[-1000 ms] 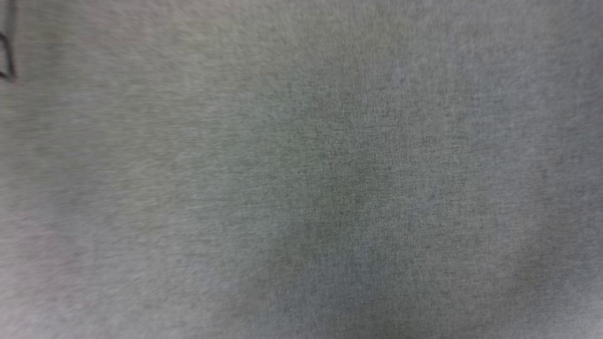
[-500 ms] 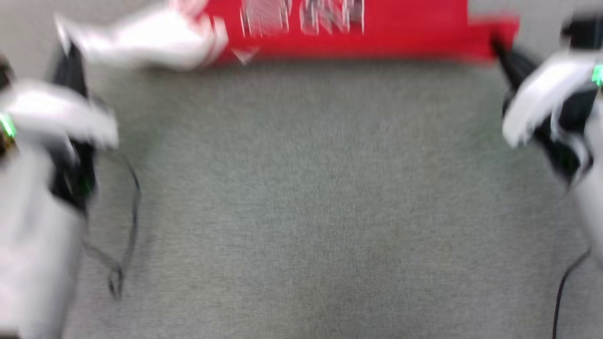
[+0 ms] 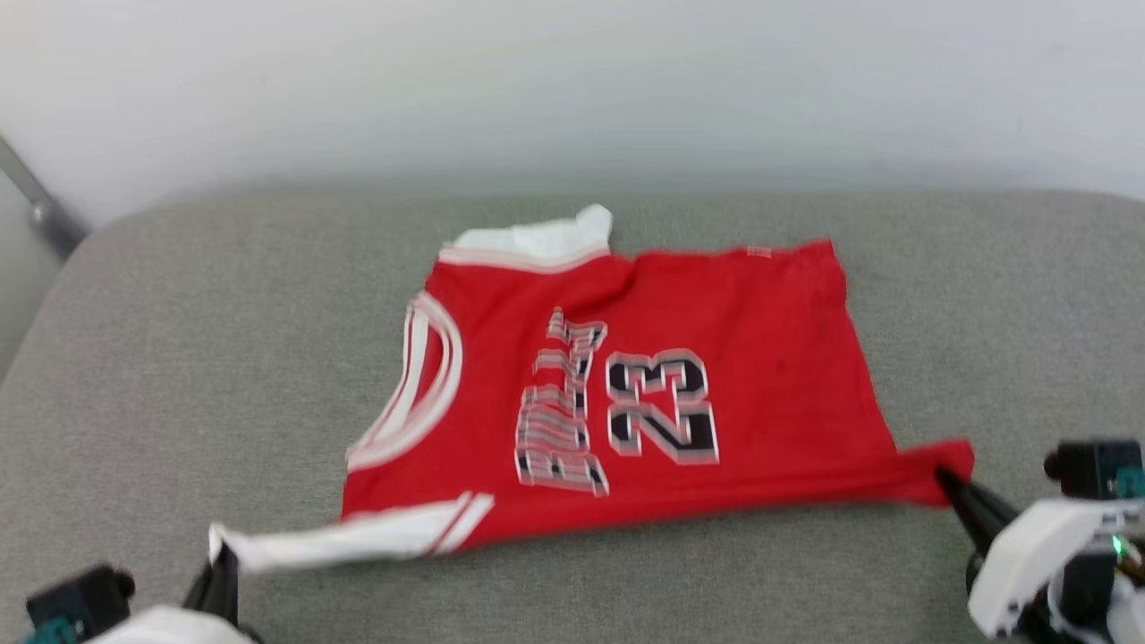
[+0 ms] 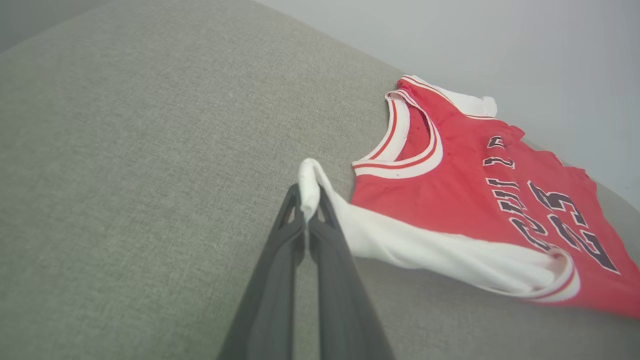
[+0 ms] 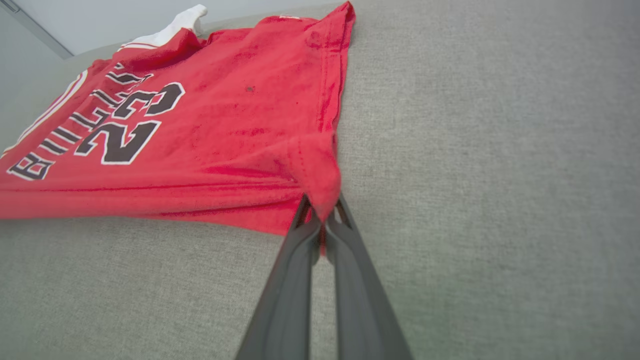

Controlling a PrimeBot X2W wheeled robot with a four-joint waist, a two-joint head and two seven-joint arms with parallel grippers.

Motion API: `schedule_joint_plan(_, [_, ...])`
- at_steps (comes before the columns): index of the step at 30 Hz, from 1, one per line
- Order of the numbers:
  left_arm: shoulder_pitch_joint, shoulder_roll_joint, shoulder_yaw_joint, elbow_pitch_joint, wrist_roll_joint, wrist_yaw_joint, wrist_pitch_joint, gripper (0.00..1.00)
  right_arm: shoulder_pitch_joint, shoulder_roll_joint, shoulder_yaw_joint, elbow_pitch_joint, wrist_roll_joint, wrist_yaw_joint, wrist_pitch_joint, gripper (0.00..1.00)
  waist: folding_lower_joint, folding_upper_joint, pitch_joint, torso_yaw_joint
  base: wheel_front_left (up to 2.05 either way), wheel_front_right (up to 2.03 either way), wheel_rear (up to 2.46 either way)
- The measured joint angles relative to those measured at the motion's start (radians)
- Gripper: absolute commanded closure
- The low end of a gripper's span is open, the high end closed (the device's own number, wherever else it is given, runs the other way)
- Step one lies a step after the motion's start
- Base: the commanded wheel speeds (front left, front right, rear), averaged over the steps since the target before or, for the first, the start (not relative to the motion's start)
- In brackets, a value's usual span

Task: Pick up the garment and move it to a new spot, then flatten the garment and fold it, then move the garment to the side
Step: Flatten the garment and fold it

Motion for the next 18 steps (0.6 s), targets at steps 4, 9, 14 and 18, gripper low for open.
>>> schedule_joint_plan(4, [0.167,-0.001,0.009,-0.105,-0.033,0.074,0.029,1.00,0.208,0.066,-0.115,-0.141,-0.066,-0.001,0.077,1.00,0.0000,0.0000,-0.056,0.009,0.00,0.00,0.00])
schedule_joint_plan(9, [0.239,0.021,0.025,-0.194,-0.038,0.113,0.044,1.00,0.348,0.148,-0.216,-0.298,-0.118,-0.003,0.182,1.00,0.0000,0.0000,-0.072,0.019,0.00,0.00,0.00])
schedule_joint_plan(14, [0.185,0.040,0.007,-0.222,-0.018,0.105,0.062,1.00,0.357,0.211,-0.262,-0.389,-0.170,-0.004,0.261,1.00,0.0001,0.0000,-0.060,0.021,0.00,0.00,0.00])
schedule_joint_plan(18, [0.056,0.032,-0.027,-0.188,0.003,0.069,0.074,1.00,0.284,0.222,-0.248,-0.388,-0.206,-0.004,0.286,1.00,0.0003,0.0000,-0.027,0.018,0.00,0.00,0.00])
